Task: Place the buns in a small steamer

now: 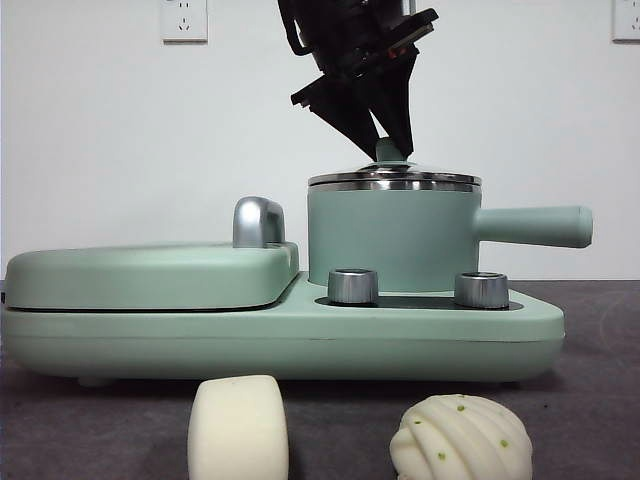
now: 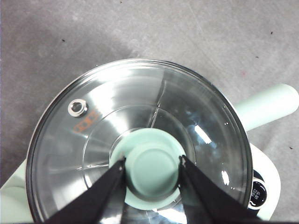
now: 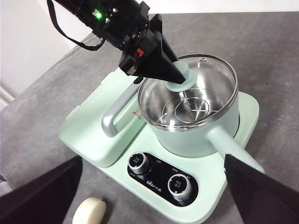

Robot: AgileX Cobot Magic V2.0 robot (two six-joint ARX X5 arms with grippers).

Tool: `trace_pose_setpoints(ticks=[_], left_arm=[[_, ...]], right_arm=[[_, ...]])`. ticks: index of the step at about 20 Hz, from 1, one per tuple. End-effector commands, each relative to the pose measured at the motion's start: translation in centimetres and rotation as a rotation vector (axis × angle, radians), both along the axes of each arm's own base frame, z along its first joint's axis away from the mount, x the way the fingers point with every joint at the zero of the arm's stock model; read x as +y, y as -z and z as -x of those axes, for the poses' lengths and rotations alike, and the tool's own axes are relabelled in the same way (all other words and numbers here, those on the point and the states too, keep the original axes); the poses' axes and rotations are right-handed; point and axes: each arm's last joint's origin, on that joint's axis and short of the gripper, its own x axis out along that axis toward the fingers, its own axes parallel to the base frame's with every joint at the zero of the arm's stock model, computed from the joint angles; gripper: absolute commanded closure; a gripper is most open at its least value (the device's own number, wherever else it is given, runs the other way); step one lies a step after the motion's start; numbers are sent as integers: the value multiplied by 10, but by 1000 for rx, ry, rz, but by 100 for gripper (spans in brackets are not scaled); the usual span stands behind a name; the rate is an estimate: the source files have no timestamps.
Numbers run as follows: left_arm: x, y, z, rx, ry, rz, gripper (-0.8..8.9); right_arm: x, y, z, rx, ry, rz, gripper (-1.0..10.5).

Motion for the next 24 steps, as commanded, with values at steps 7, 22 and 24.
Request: trace_pose_setpoints(ticks=[7,22,24], left_arm=[[-5,-10,4,-13,25,2,731],[94,-102,8,-170,-196,77,760],[114,-109,5,-183,-249,83,759]], right_arm=[[1,-5,0,-23,-10,0,463],[60,-14,-30,215,-178,96,464],[89,-11,-36,277,-217,170,464]])
